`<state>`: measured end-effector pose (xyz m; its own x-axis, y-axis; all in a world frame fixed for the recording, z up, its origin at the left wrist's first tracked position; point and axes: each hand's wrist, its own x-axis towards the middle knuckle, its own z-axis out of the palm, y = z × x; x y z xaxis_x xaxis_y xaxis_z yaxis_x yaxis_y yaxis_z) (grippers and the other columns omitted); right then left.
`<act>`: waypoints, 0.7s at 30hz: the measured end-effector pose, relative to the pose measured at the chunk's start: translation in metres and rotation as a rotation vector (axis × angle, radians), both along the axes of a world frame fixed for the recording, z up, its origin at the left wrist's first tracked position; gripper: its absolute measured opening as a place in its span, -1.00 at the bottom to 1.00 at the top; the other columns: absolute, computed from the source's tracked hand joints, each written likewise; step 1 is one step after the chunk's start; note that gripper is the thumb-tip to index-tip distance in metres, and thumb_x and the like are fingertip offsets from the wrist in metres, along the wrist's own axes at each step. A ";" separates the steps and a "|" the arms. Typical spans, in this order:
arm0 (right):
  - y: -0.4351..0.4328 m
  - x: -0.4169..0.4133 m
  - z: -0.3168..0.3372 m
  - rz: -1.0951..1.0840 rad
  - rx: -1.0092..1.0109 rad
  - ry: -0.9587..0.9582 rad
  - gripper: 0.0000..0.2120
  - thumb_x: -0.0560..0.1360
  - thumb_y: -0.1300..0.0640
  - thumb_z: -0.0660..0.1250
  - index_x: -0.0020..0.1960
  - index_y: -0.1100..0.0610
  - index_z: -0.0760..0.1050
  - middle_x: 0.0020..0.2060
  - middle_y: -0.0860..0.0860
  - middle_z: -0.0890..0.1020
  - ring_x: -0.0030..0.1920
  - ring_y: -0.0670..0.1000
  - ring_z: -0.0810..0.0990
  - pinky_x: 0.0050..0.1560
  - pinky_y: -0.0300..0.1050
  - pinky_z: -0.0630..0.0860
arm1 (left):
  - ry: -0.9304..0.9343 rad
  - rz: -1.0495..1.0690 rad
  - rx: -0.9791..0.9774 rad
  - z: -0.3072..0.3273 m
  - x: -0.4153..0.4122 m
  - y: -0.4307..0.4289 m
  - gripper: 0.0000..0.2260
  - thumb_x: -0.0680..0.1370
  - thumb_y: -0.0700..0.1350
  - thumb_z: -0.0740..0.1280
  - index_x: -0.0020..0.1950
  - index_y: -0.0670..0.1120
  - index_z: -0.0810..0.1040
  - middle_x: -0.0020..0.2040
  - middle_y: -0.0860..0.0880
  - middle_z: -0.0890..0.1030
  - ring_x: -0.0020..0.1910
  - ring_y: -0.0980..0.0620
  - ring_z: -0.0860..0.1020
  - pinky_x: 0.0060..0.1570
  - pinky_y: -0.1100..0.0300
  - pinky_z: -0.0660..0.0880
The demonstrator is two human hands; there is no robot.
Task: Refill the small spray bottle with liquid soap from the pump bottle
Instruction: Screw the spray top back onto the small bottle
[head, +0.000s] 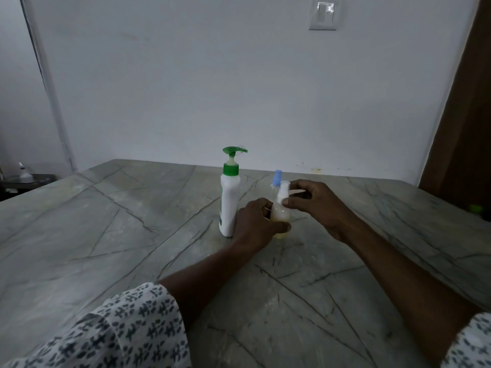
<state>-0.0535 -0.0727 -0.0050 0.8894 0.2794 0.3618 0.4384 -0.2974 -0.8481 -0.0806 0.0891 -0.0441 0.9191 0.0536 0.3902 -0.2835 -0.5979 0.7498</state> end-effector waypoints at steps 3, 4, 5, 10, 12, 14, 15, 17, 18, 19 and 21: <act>0.003 -0.002 -0.003 -0.022 -0.051 -0.060 -0.77 0.41 0.17 0.47 0.06 0.06 0.62 -0.04 -0.01 0.69 0.00 -0.02 0.66 0.10 -0.01 0.60 | -0.006 -0.003 -0.014 -0.001 0.000 0.000 -0.59 0.34 0.01 0.61 0.11 -0.07 0.59 -0.04 0.04 0.64 -0.21 0.20 0.51 -0.29 0.37 0.35; 0.006 -0.002 -0.004 -0.057 -0.047 -0.079 -0.81 0.39 0.13 0.49 -0.01 0.07 0.63 -0.09 0.00 0.69 -0.05 -0.01 0.66 0.03 -0.04 0.60 | -0.007 -0.003 -0.017 -0.001 0.000 0.000 -0.59 0.34 0.01 0.61 0.09 -0.07 0.59 -0.05 0.04 0.64 -0.22 0.20 0.51 -0.29 0.37 0.35; 0.008 -0.002 -0.005 -0.095 -0.035 -0.092 -0.84 0.36 0.10 0.52 -0.09 0.09 0.63 -0.16 0.01 0.68 -0.12 -0.03 0.65 -0.07 -0.05 0.59 | -0.008 -0.002 -0.019 0.000 0.000 0.000 -0.60 0.34 0.01 0.61 0.08 -0.07 0.59 -0.07 0.06 0.63 -0.22 0.21 0.51 -0.30 0.37 0.35; 0.009 -0.002 -0.003 -0.139 -0.039 -0.090 -0.79 0.33 -0.03 0.53 -0.19 0.06 0.58 -0.23 -0.10 0.66 -0.21 -0.14 0.62 -0.17 -0.14 0.55 | 0.002 0.001 -0.009 0.001 0.001 0.000 -0.58 0.33 0.02 0.61 0.09 -0.05 0.58 -0.10 0.11 0.58 -0.26 0.27 0.48 -0.34 0.42 0.32; 0.005 -0.004 -0.001 -0.054 0.021 -0.040 -0.76 0.39 0.07 0.49 0.04 0.02 0.61 -0.07 -0.06 0.69 -0.06 -0.07 0.66 0.03 -0.07 0.59 | 0.013 -0.001 -0.013 0.001 0.001 0.001 -0.58 0.33 0.03 0.61 0.09 -0.04 0.58 -0.09 0.10 0.58 -0.26 0.27 0.48 -0.34 0.42 0.31; 0.004 -0.004 0.000 -0.025 0.028 -0.050 -0.78 0.42 0.16 0.46 0.06 0.06 0.63 -0.07 -0.04 0.70 -0.03 -0.07 0.66 0.06 -0.04 0.57 | 0.017 -0.002 -0.017 0.000 0.001 0.001 -0.59 0.33 0.03 0.61 0.08 -0.02 0.57 -0.09 0.10 0.58 -0.25 0.26 0.48 -0.34 0.41 0.32; 0.004 -0.004 0.000 -0.038 0.013 -0.070 -0.82 0.42 0.16 0.47 0.02 0.08 0.64 -0.08 -0.03 0.70 -0.05 -0.07 0.65 0.04 -0.04 0.55 | 0.017 -0.002 -0.020 0.001 0.001 0.001 -0.59 0.32 0.03 0.62 0.07 -0.02 0.57 -0.09 0.10 0.59 -0.25 0.25 0.49 -0.34 0.41 0.32; 0.006 -0.003 -0.001 -0.090 -0.011 -0.102 -0.81 0.39 0.13 0.49 -0.02 0.14 0.62 -0.05 0.02 0.67 -0.01 -0.01 0.63 0.05 -0.01 0.54 | 0.015 -0.001 -0.025 0.000 0.000 0.000 -0.60 0.32 0.02 0.62 0.06 -0.02 0.57 -0.10 0.10 0.59 -0.26 0.25 0.50 -0.33 0.41 0.33; 0.008 -0.003 -0.001 -0.123 -0.023 -0.118 -0.79 0.38 0.12 0.50 -0.02 0.16 0.61 -0.03 0.04 0.65 0.01 0.02 0.62 0.06 0.00 0.54 | 0.013 0.000 -0.023 0.000 0.000 0.000 -0.61 0.32 0.02 0.62 0.05 -0.01 0.57 -0.11 0.10 0.59 -0.26 0.26 0.50 -0.33 0.40 0.33; 0.010 -0.003 -0.002 -0.155 -0.039 -0.137 -0.77 0.37 0.10 0.51 -0.03 0.16 0.59 -0.02 0.06 0.63 0.02 0.04 0.60 0.04 0.00 0.53 | 0.012 0.000 -0.019 0.000 0.000 0.000 -0.61 0.32 0.02 0.62 0.04 -0.01 0.56 -0.12 0.11 0.58 -0.25 0.26 0.49 -0.32 0.40 0.33; 0.014 -0.003 -0.003 -0.203 -0.068 -0.184 -0.76 0.38 0.07 0.51 -0.05 0.16 0.55 -0.03 0.06 0.60 0.01 0.04 0.58 -0.04 -0.09 0.50 | 0.009 0.001 -0.017 0.000 0.000 0.000 -0.62 0.33 0.02 0.62 0.03 -0.01 0.56 -0.12 0.11 0.58 -0.25 0.25 0.50 -0.31 0.39 0.34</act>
<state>-0.0569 -0.0589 -0.0080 0.8509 0.1310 0.5087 0.5085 -0.4481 -0.7352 -0.0809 0.0891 -0.0439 0.9227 0.0614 0.3805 -0.2755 -0.5854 0.7625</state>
